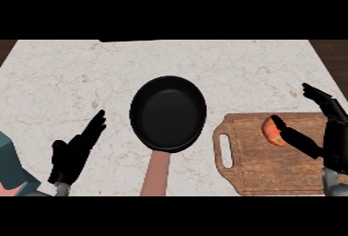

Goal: Pick the squash from the cutting board and place it in the pot

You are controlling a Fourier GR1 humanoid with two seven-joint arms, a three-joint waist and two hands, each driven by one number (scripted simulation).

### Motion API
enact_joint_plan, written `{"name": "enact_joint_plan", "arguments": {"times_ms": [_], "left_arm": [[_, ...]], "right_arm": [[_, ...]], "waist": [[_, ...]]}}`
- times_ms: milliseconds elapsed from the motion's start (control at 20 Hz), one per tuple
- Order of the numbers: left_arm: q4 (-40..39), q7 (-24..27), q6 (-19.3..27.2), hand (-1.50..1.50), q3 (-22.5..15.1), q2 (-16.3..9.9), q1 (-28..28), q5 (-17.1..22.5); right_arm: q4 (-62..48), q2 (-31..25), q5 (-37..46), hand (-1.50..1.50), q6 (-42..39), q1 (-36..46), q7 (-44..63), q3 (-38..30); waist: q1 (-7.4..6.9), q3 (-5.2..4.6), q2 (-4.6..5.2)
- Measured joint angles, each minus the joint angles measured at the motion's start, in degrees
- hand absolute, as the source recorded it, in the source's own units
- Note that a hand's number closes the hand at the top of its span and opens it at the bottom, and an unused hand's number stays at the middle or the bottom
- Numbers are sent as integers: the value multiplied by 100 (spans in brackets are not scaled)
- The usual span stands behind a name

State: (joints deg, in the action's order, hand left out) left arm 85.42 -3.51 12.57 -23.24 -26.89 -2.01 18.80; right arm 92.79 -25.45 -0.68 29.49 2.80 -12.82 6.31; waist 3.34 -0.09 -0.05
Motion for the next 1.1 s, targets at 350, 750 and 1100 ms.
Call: {"name": "enact_joint_plan", "arguments": {"times_ms": [350, 750, 1100], "left_arm": [[-592, -87, -417, 0, 58, 293, -404, 65], [-699, -126, -619, 0, 137, 414, -501, 21], [-769, -94, -702, 0, 161, 549, -526, -137]], "right_arm": [[1522, -319, 304, -150, 166, -883, 845, -103], [2064, -1030, 36, -150, -513, -718, 3349, -306], [1368, -1105, -409, -150, -1327, -208, 4291, -108]], "waist": [[-161, -4, -7], [-299, -1, 3], [-390, 7, 19]]}}
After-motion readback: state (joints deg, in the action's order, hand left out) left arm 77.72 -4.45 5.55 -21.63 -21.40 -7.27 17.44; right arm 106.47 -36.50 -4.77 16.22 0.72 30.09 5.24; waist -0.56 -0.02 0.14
